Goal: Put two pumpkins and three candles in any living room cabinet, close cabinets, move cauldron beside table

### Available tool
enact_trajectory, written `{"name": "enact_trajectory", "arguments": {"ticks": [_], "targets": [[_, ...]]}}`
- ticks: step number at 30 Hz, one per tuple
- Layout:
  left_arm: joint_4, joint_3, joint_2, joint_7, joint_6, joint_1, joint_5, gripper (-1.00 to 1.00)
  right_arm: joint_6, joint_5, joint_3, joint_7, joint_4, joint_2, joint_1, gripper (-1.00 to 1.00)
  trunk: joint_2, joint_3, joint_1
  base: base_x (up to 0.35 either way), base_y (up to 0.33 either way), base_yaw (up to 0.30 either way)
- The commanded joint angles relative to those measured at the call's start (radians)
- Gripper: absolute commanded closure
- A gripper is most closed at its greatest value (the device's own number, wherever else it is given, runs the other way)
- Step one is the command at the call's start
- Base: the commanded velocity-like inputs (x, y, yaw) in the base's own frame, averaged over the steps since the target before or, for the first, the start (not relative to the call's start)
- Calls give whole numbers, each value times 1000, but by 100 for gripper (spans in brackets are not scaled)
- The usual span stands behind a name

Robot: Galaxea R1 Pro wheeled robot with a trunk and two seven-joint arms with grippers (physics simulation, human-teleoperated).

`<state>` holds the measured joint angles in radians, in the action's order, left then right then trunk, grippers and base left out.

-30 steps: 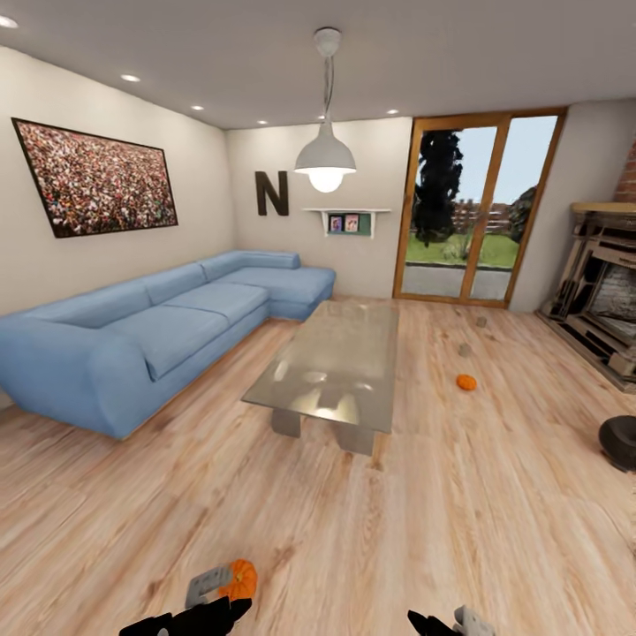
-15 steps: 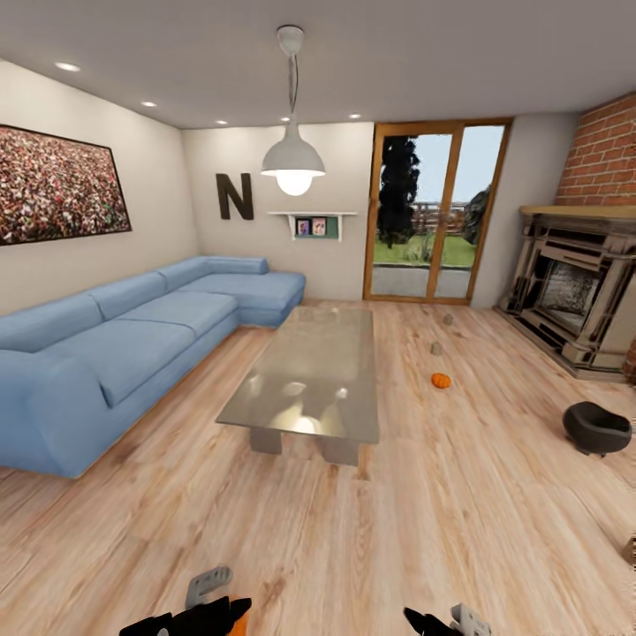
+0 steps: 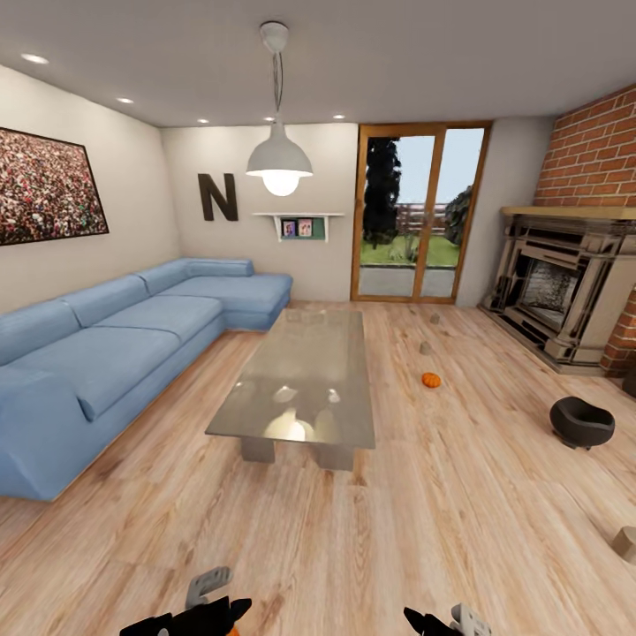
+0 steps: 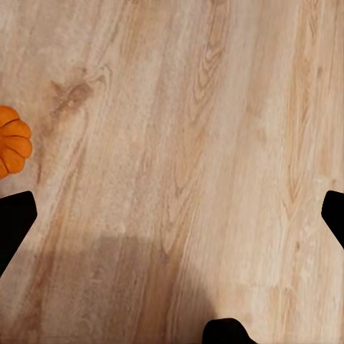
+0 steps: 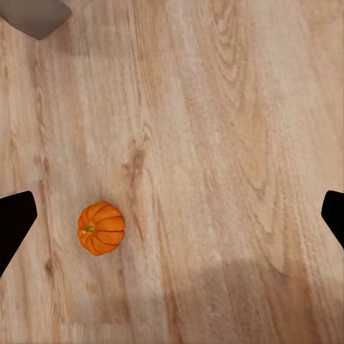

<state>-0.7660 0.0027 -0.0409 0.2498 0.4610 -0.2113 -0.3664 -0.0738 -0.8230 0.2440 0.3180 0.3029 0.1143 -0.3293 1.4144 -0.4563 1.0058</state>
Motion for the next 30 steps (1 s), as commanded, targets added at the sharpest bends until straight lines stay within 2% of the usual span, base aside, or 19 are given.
{"name": "enact_trajectory", "arguments": {"ticks": [1, 4, 8, 12, 13, 14, 20, 23, 30], "targets": [[-1, 0, 0, 0, 7, 0, -7, -100, -4, -8, 3, 2, 1, 1, 0, -100, 1, -1, 0, 16, 11, -5], [11, -3, 0, -6, 7, -2, -7, -100, -4, -8, 4, 2, 1, 1, 0, -100, 1, -1, 0, 8, 5, -2], [101, -3, -2, -60, 5, -15, -9, -100, -3, -8, 3, 0, 1, 1, 0, -100, 1, -1, 0, 2, 1, -1], [165, -2, 1, -166, -44, -19, -13, -100, -5, -8, 4, -5, 1, 0, 0, -100, 1, -1, 0, 0, 0, 0], [188, 1, 2, -250, -110, -22, -33, -100, -6, -7, 5, -8, 1, 0, 0, -100, 1, -1, 0, 0, 0, 0], [197, 2, 3, -272, -125, -24, -41, -100, -5, -7, 5, -6, 1, 0, 0, -100, 1, -1, 0, 0, 0, 0], [214, 2, 3, -307, -184, -34, -57, -100, 14, -5, 11, 0, 5, 1, 0, -100, 1, -1, 0, 0, 0, 0], [217, 2, 3, -311, -259, -35, -62, -100, 42, 4, 55, 1, 32, 2, 0, -100, 1, -1, 0, 0, 0, 0], [238, 2, 3, -313, -295, -36, -62, -100, 45, 7, 120, 4, 161, 1, 0, -100, 1, -1, 0, 0, 0, 0]]}}
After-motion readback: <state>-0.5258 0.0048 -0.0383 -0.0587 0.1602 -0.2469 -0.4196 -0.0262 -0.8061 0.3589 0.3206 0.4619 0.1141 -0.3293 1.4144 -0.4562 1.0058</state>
